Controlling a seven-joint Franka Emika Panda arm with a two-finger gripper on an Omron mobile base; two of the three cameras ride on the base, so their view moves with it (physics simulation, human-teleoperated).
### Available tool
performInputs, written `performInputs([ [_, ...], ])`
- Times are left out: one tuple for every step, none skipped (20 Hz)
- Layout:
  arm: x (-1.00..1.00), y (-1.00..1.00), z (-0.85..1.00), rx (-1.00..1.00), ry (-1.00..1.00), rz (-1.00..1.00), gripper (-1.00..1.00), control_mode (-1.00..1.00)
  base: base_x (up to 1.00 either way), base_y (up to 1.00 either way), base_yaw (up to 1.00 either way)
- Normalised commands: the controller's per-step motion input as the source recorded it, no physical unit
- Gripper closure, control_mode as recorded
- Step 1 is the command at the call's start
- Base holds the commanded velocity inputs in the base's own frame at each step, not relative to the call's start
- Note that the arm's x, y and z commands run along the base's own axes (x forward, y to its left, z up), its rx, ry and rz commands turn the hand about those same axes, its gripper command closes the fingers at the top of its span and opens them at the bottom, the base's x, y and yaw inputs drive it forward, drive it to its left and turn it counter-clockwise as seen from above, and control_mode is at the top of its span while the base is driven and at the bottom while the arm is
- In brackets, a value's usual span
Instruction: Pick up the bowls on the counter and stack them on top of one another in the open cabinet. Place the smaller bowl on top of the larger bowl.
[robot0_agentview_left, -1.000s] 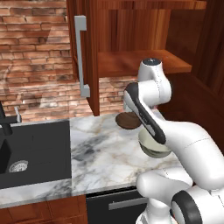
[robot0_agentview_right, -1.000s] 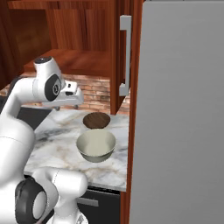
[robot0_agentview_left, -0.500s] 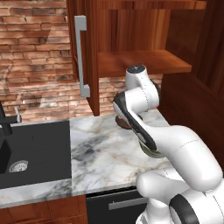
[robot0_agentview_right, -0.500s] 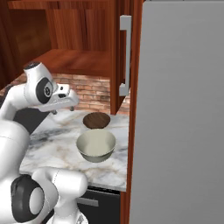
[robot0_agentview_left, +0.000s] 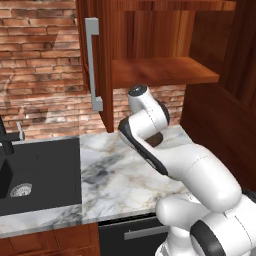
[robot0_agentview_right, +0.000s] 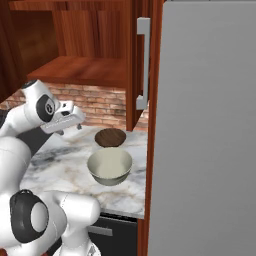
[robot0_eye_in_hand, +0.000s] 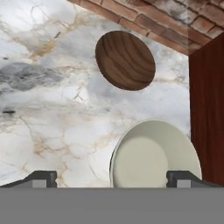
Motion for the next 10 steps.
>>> performInputs([
  [0.22, 0.24, -0.27, -0.03, 0.00, 0.00, -1.00, -1.00, 0.00, 0.00, 0.00],
  [0.26, 0.26, -0.28, -0.03, 0.00, 0.00, -1.00, -1.00, 0.00, 0.00, 0.00],
  [0.27, 0.24, -0.26, -0.03, 0.00, 0.00, -1.00, -1.00, 0.00, 0.00, 0.00],
  [0.22, 0.18, -0.26, -0.03, 0.00, 0.00, -1.00, -1.00, 0.00, 0.00, 0.00],
  [0.13, 0.00, -0.18, 0.00, 0.00, 0.00, -1.00, -1.00, 0.00, 0.00, 0.00],
  [0.06, 0.00, -0.16, 0.00, 0.00, 0.00, -1.00, -1.00, 0.00, 0.00, 0.00],
  [0.10, 0.00, -0.15, 0.00, 0.00, 0.00, -1.00, -1.00, 0.00, 0.00, 0.00],
  [0.16, 0.00, -0.16, 0.00, 0.00, 0.00, -1.00, -1.00, 0.00, 0.00, 0.00],
  [0.23, 0.00, -0.17, 0.00, 0.00, 0.00, -1.00, -1.00, 0.00, 0.00, 0.00],
  [0.28, 0.00, -0.20, 0.00, 0.00, 0.00, -1.00, -1.00, 0.00, 0.00, 0.00],
])
